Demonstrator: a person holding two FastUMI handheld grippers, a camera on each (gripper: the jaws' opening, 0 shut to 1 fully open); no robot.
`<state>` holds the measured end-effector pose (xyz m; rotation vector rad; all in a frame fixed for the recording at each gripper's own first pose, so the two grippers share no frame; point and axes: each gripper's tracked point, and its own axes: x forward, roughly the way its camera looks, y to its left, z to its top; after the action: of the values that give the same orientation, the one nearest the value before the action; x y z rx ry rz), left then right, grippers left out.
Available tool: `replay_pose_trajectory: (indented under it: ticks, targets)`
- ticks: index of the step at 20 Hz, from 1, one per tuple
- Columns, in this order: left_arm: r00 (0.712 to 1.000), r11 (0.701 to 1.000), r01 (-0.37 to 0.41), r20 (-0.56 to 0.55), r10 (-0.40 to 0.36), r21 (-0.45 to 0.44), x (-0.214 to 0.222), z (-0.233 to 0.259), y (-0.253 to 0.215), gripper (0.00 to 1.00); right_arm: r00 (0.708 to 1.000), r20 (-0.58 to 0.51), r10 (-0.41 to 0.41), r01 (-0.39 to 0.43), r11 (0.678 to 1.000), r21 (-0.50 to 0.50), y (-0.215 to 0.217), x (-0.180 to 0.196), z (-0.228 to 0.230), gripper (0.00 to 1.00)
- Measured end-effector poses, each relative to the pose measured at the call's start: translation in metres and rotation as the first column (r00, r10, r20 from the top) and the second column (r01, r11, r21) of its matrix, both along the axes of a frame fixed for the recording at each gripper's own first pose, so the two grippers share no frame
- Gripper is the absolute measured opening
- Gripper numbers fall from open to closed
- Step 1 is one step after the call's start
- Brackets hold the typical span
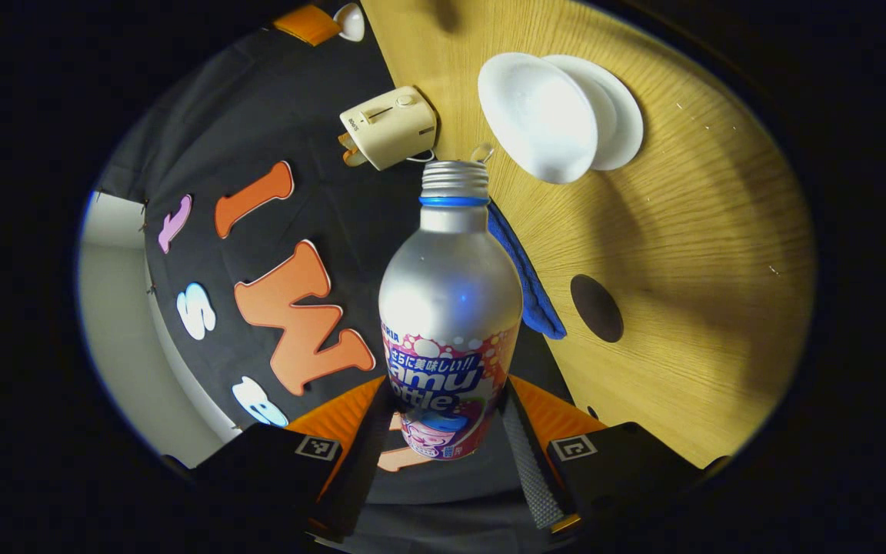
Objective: Open the teacup lid with one hand, grasp the water bottle and pour water into the teacup with the other hand; after pouring, place the water bottle on the coaster and then close the teacup lid.
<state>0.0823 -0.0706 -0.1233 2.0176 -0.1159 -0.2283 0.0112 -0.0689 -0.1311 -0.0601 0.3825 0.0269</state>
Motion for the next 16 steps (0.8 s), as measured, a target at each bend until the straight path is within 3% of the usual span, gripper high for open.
replay_pose_trajectory:
  ticks: [16]
  targets:
    - [0.992,0.996,0.054,0.107,-0.061,0.072,0.006,0.044,-0.004,0.84,0.999,0.006,0.033,-0.033,0.999,-0.005,0.011,0.003,-0.001,0.2]
